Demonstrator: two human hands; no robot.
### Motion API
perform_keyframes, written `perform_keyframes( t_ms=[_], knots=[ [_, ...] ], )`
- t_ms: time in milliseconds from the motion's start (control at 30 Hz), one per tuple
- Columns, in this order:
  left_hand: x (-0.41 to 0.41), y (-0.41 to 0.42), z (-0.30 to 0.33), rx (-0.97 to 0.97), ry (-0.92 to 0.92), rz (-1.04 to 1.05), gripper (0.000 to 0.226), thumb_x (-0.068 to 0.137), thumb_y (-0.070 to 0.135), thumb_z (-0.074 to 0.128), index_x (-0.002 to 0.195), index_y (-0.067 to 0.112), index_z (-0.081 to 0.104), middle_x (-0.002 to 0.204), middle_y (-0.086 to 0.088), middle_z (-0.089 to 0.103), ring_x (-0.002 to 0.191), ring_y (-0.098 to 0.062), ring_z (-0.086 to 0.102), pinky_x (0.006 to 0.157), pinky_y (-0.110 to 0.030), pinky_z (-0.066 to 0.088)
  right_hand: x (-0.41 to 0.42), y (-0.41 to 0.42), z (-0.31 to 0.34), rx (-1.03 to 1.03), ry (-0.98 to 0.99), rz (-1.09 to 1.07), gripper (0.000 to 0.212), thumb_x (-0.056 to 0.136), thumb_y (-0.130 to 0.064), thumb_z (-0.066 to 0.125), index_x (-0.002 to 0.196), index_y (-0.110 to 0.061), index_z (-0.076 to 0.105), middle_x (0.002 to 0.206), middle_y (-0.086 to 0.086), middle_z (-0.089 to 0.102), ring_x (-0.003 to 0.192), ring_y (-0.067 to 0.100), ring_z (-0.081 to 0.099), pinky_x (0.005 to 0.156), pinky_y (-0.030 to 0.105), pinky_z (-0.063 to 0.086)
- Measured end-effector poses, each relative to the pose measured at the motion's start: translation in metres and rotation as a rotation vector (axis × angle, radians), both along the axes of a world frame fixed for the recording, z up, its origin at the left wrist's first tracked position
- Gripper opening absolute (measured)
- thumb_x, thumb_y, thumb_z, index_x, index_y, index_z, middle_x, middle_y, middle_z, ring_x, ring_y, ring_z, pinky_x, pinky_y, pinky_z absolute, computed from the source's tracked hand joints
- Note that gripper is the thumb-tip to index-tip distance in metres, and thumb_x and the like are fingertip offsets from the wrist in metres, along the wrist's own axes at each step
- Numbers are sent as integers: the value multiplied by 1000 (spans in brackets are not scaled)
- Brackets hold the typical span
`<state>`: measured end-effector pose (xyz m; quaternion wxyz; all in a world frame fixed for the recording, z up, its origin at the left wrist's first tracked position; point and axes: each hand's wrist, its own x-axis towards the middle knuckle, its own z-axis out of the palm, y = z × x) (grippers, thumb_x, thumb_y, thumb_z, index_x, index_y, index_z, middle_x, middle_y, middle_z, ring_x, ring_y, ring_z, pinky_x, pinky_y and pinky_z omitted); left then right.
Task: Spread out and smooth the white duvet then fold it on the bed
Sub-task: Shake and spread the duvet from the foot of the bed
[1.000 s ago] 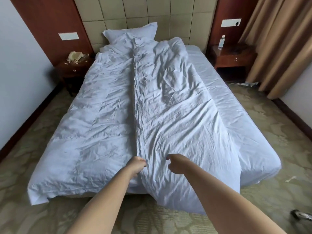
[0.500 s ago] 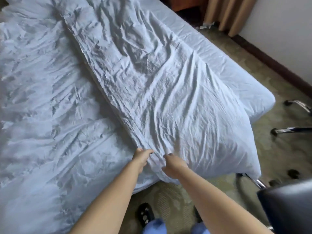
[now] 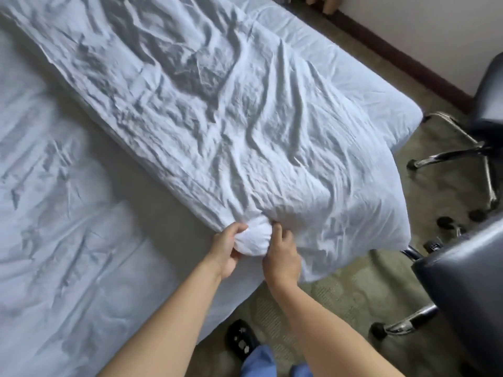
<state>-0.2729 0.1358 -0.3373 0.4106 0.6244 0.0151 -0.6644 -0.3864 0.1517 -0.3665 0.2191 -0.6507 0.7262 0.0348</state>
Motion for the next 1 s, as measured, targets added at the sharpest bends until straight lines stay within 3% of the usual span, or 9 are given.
perform_keyframes(
  t_ms=[200,267,333,400,500,600,667,800,1000],
  knots=[
    [17,14,39,17,-176,111,11,80,3,55,72,3,62,69,-11,62,63,-24,59,59,-27,45,3,18,60,178,-208,106,22,82,-10,40,101,-15,52,100,8,64,96,32,59,68,33,40],
    [19,28,45,74,-226,169,10,76,7,61,84,0,64,81,-15,66,70,-26,63,61,-29,48,6,22,72,294,-255,164,18,83,-12,39,93,-15,53,102,9,65,97,30,59,67,29,38],
    [22,39,48,92,-249,227,35,68,10,69,100,-3,62,93,-20,68,81,-30,66,69,-35,52,7,15,86,347,-244,239,17,87,-18,39,93,-17,54,109,9,64,102,29,58,70,28,39],
    [24,42,60,45,-246,255,38,65,7,72,100,-3,58,88,-19,66,77,-30,64,67,-35,52,5,8,94,343,-217,297,19,90,-23,39,98,-17,55,113,9,63,107,28,58,75,29,40],
    [19,38,79,-79,-103,314,16,66,-6,62,82,-3,60,65,-16,63,57,-27,60,51,-29,50,2,14,106,244,-320,290,17,89,-27,41,94,-19,56,106,3,67,99,23,61,70,29,42],
    [17,44,78,-121,-39,294,24,58,-5,62,82,-7,60,66,-16,63,54,-26,62,49,-28,50,1,25,115,244,-433,290,22,91,-32,39,102,-23,56,103,-1,66,96,19,61,74,29,45],
    [20,58,71,-58,-174,252,35,67,-8,67,101,-4,57,82,-17,64,64,-26,62,46,-23,50,-1,33,112,337,-277,451,28,89,-32,43,114,-19,47,119,6,58,110,25,56,81,31,42],
    [36,97,66,153,-481,27,54,82,2,63,132,12,45,110,-12,59,73,-17,53,55,-23,43,-1,48,109,505,-133,623,86,83,-42,62,151,-20,15,152,6,24,137,25,33,107,35,34],
    [46,151,97,171,-531,-167,40,89,11,57,128,18,50,104,-8,53,93,-22,53,69,-29,45,11,70,140,448,-151,651,74,91,-42,54,152,-23,18,155,2,28,138,23,34,106,31,34]
  ],
)
